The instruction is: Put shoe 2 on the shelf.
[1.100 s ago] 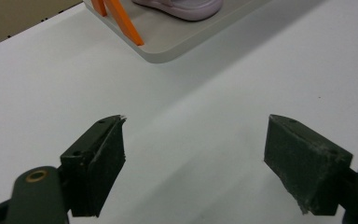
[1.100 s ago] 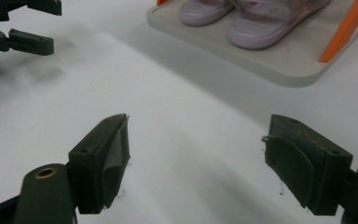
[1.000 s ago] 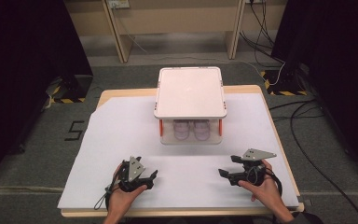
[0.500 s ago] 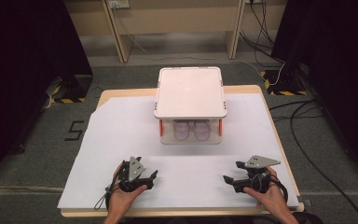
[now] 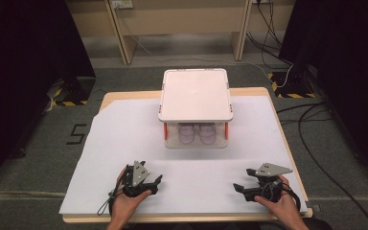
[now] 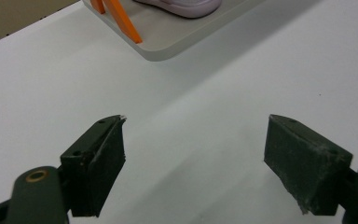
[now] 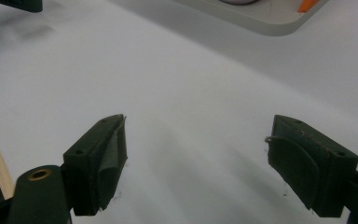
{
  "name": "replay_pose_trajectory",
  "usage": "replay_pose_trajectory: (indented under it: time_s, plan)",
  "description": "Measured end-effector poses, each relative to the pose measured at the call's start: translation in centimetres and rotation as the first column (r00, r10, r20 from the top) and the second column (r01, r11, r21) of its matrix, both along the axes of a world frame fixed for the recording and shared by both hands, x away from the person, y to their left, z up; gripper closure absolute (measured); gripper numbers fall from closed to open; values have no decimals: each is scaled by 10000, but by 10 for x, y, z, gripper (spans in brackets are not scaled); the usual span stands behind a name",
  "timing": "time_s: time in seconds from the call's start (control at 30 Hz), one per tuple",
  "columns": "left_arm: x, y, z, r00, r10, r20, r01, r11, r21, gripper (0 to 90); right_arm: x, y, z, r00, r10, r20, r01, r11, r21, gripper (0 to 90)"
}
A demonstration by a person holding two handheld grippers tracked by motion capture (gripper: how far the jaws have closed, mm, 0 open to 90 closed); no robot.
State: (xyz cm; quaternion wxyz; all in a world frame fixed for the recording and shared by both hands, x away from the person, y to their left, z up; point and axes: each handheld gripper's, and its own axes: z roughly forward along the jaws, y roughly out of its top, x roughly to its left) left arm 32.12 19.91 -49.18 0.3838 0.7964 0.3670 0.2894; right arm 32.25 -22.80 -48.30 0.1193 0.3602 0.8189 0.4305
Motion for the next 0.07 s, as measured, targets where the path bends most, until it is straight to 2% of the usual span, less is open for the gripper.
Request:
replay_pose_trajectory:
  time_s: [0.07]
  plan:
    - [0,0,0,10000,-6,4,6,10000,-18,197,0,0,0,10000,1,3,-1,10000,-33,202]
